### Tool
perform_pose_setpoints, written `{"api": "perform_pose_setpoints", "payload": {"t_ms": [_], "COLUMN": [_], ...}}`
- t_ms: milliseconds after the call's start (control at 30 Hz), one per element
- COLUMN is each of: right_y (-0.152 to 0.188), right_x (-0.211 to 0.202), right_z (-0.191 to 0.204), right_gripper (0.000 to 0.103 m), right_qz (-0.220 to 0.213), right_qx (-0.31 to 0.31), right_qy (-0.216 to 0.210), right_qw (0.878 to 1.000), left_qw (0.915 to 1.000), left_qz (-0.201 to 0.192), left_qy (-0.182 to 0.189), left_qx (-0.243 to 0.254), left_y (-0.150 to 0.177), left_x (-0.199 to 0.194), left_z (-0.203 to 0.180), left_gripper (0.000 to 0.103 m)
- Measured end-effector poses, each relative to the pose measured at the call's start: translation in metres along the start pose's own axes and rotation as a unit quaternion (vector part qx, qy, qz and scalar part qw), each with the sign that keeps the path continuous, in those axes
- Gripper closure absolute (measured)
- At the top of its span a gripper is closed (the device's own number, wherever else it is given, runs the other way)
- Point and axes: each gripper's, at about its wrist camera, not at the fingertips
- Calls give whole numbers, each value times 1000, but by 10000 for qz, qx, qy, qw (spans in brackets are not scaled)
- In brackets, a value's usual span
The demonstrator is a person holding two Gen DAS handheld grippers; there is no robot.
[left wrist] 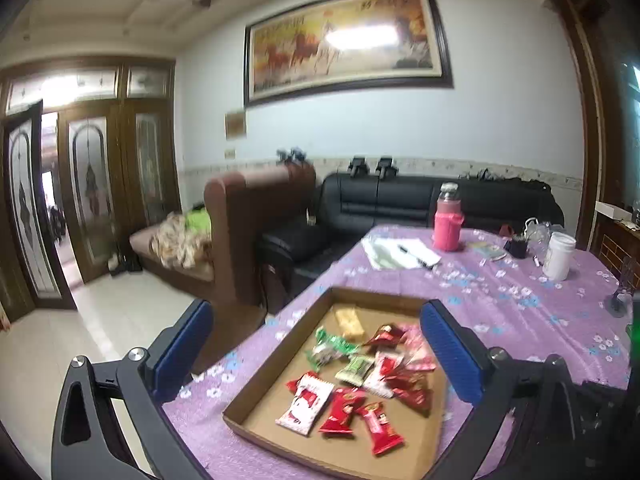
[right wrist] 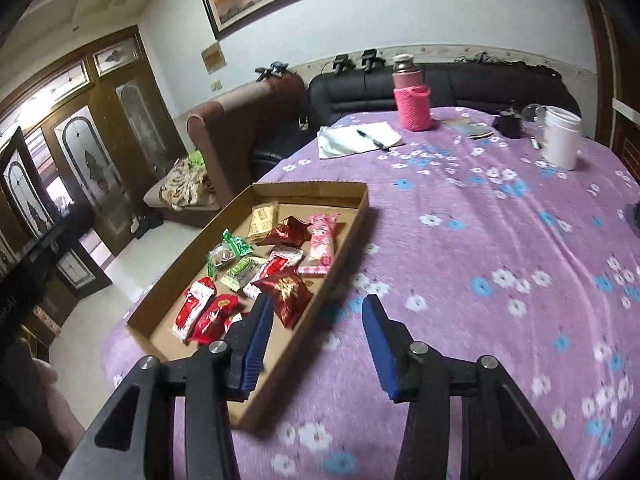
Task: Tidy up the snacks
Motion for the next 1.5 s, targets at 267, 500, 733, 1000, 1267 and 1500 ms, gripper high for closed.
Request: {"api": "perform_pose_setpoints", "payload": {"t_ms": [267, 500, 733, 1000, 1267, 1500], "right_y": [22, 33, 37, 39, 41, 43], "right_x": [-29, -29, -38, -34, -26, -20], "right_z": [-13, -32, -35, -22, -16, -6], "right_gripper": [51, 49, 48, 44, 41, 41], "right_qz": [-204, -45, -122, -4, 103, 207], "right_qx": [-121, 108, 70, -138, -239, -338], "right_qy": [303, 576, 743, 752, 857, 887], "right_qw": [9993, 9983, 9971, 9971, 9960, 9953], "left_qw": [9998, 9984, 9966, 9902, 9853, 9821], "left_qz": [85, 549, 727, 1271, 1566, 1765], "left_qy": [0, 146, 378, 559, 657, 603], "left_qx": [205, 37, 57, -137, -199, -277], "left_y": [-1, 2, 14, 24, 35, 43], "left_x": [-17, -10, -12, 3, 15, 24], "left_z": [-35, -51, -58, -50, -41, -29], "left_gripper": [0, 0, 0, 0, 0, 0]}}
Point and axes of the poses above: each gripper's, at about its wrist camera, not at the fingertips, and x roughly the way its jaws point, z to its left, y to its underside, and after that the axes turned 3 degrees about y, right-handed
